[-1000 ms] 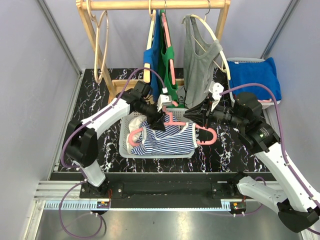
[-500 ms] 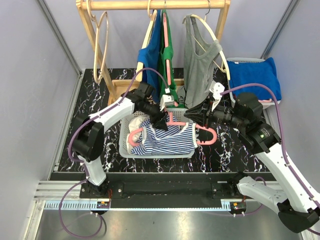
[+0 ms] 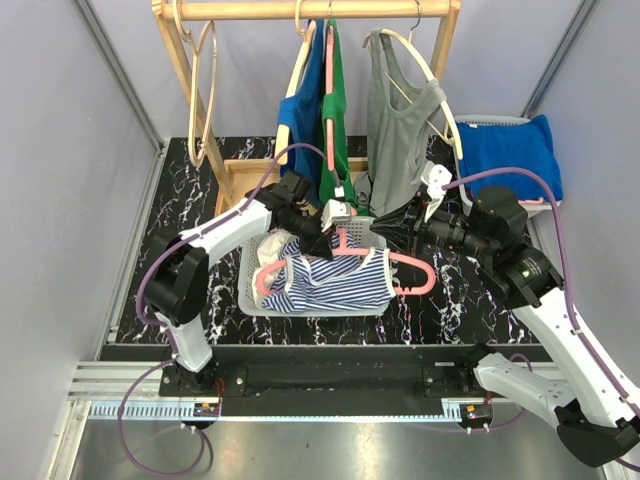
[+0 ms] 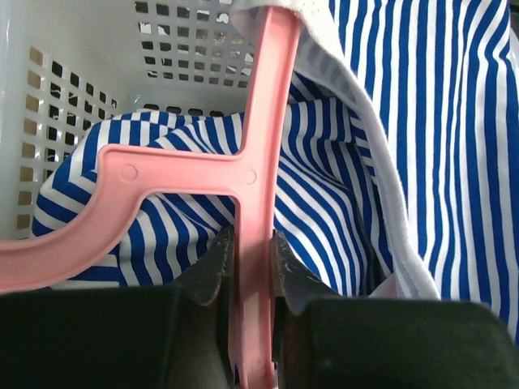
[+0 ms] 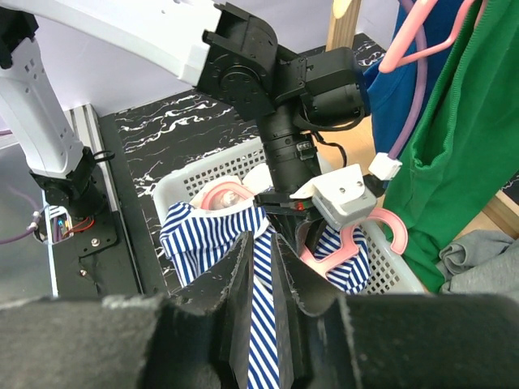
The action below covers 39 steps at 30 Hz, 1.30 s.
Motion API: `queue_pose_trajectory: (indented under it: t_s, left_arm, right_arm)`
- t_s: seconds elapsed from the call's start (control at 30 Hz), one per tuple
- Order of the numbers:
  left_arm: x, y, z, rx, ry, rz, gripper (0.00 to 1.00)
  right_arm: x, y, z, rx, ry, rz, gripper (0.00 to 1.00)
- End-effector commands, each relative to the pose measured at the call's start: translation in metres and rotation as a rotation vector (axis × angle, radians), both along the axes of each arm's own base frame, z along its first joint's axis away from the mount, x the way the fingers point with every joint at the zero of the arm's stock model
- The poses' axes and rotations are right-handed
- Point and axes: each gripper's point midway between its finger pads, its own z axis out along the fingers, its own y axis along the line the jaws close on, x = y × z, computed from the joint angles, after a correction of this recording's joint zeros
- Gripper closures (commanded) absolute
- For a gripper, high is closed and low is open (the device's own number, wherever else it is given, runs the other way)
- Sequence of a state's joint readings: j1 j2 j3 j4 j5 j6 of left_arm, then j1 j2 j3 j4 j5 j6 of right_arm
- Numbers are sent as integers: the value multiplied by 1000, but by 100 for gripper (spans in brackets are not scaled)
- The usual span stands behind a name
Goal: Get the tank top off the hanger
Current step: Pick up the hanger from the bin.
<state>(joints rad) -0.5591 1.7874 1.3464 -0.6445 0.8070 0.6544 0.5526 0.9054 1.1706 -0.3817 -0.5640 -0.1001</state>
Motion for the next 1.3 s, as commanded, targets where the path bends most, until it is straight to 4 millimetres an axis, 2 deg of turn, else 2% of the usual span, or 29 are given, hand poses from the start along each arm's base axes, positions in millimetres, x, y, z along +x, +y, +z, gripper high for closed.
queue_pose_trajectory:
  t_s: [0.0, 0.3, 0.53, 0.6, 0.67, 0.8, 0.97, 1.1, 1.23, 1.27]
  left_arm:
    - [-4, -8, 33, -22, -130, -36, 94]
    - [-12, -7, 76, -22, -229, -10, 89]
    - [-10, 3, 136, -47, -340, 29, 86]
    - [-11, 7, 149, -48, -361, 45, 89]
    - [-13, 12, 159, -48, -377, 67, 98]
    - [-16, 24, 171, -37, -410, 120, 100]
    - [-28, 40, 189, -52, -449, 168, 100]
    - [-35, 51, 211, -77, -506, 195, 98]
    - [-67, 59, 231, -150, -589, 65, 97]
    - [-79, 58, 224, -171, -623, -29, 97]
  right_arm:
    - [-6, -5, 21, 41, -53, -16, 77]
    - [-13, -9, 29, 64, -62, -21, 76]
    - [-10, -8, 35, 78, -55, -33, 73]
    - [-8, -8, 36, 83, -51, -36, 72]
    - [-8, -7, 39, 94, -44, -37, 72]
    - [-9, -3, 43, 106, -24, -15, 72]
    - [-13, 0, 42, 118, 7, 7, 72]
    - [-11, 7, 29, 94, 48, 33, 72]
    - [-15, 14, 34, 90, 34, 99, 67]
    - [-16, 15, 37, 92, 31, 110, 66]
